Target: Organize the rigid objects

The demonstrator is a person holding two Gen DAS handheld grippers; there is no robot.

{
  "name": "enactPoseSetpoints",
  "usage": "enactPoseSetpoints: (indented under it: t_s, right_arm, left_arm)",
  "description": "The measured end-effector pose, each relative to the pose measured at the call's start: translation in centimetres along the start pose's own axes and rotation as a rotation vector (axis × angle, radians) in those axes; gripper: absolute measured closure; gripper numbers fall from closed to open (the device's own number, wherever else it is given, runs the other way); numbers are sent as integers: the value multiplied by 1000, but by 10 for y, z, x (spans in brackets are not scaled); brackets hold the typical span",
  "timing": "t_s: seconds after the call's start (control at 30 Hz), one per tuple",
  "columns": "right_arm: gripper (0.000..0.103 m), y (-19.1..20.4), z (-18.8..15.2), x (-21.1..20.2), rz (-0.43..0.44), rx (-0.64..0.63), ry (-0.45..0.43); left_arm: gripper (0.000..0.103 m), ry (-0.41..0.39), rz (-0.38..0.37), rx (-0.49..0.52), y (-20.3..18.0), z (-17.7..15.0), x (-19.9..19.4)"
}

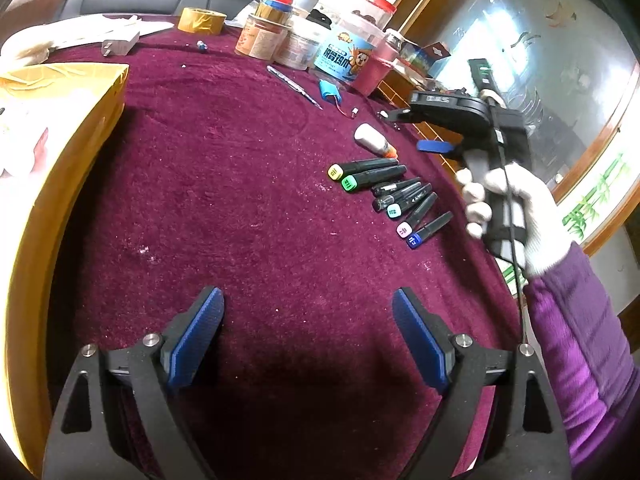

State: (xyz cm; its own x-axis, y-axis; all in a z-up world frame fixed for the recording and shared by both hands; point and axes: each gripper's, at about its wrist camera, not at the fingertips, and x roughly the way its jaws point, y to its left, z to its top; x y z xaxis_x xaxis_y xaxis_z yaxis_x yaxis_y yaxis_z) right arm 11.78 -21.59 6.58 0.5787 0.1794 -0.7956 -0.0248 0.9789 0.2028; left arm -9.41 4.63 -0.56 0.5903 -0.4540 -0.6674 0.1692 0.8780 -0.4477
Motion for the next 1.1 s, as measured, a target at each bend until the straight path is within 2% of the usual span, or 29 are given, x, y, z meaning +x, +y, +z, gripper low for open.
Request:
enactPoseSetpoints:
  t_s: [0.23, 0.3, 0.33, 0.4, 0.43, 0.57, 0.77, 0.97, 1.03, 1.1]
  right_arm:
    - [39, 5, 0, 40, 76, 2, 134]
    - [56, 12, -7, 43, 83, -22, 158]
    - [60, 19, -11, 41, 62, -62, 150]
    - [83, 29, -18, 39, 87, -97, 170]
    - [85, 36, -23, 36, 114, -114, 180]
    - [85, 66, -46, 29, 187, -206, 207]
    - [85, 100, -98, 7, 355, -345, 291]
    - [84, 90, -144, -20, 461, -375, 359]
    - [84, 78, -150, -27, 517, -324, 382]
    - [82, 59, -145, -37, 545, -262, 342]
  left_arm:
    - [16, -2, -7, -5, 1, 0, 0]
    - [15, -2, -9, -5, 1, 0, 0]
    - [15, -2, -9, -4, 1, 0, 0]
    - [15, -1, -9, -3, 1, 0, 0]
    - [15, -1, -10, -3, 1, 0, 0]
    - [15, -1, -15, -8, 2, 1, 0]
    - [15, -7, -37, -26, 5, 1, -1]
    - [15, -6, -33, -23, 5, 1, -1]
    - [15, -8, -35, -27, 5, 1, -1]
    - [15, -10, -42, -34, 6, 1, -2]
